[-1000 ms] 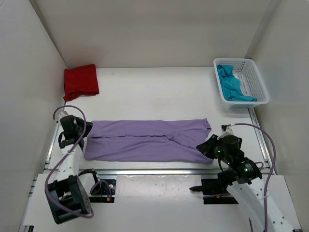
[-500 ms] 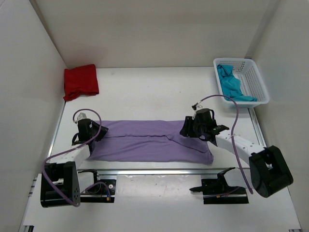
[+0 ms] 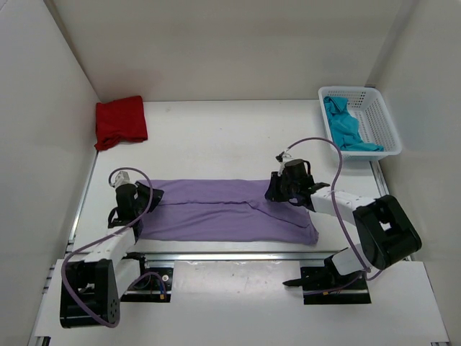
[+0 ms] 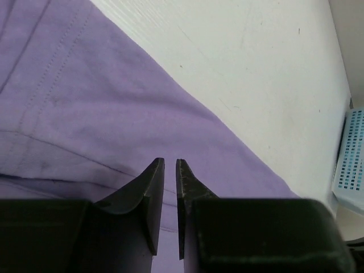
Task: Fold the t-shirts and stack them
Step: Fold the other side of the tshirt into a rectangle
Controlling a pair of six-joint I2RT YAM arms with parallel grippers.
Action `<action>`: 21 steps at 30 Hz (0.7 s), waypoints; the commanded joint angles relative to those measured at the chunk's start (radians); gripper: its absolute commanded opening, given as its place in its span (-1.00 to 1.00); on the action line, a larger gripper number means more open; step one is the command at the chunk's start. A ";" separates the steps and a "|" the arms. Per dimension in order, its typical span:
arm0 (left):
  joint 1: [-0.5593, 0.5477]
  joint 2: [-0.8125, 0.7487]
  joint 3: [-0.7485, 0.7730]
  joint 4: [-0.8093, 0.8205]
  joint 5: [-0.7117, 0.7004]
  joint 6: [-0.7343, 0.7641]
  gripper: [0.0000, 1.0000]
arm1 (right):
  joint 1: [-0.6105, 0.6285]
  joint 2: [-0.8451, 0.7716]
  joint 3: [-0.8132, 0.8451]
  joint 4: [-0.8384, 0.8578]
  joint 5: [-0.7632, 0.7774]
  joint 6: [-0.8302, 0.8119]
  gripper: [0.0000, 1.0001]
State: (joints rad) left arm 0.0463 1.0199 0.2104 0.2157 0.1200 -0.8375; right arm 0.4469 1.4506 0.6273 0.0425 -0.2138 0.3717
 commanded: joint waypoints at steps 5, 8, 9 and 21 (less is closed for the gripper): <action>0.001 -0.034 -0.043 0.022 0.003 0.020 -0.48 | 0.052 -0.097 -0.045 -0.039 0.025 0.001 -1.00; -0.013 -0.035 -0.046 0.033 -0.003 0.008 -0.50 | 0.091 -0.194 -0.058 -0.116 0.025 0.035 -1.00; -0.020 -0.035 -0.045 0.045 -0.008 0.003 -0.48 | 0.111 -0.217 -0.064 -0.145 0.027 0.059 -1.00; -0.128 0.014 0.000 0.103 -0.003 -0.057 -0.47 | 0.297 -0.308 -0.121 -0.210 0.063 0.286 -0.86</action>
State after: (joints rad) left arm -0.0750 1.0363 0.1764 0.2771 0.1143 -0.8776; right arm 0.7078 1.1774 0.5304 -0.1841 -0.1699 0.5743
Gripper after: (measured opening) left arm 0.264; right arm 0.059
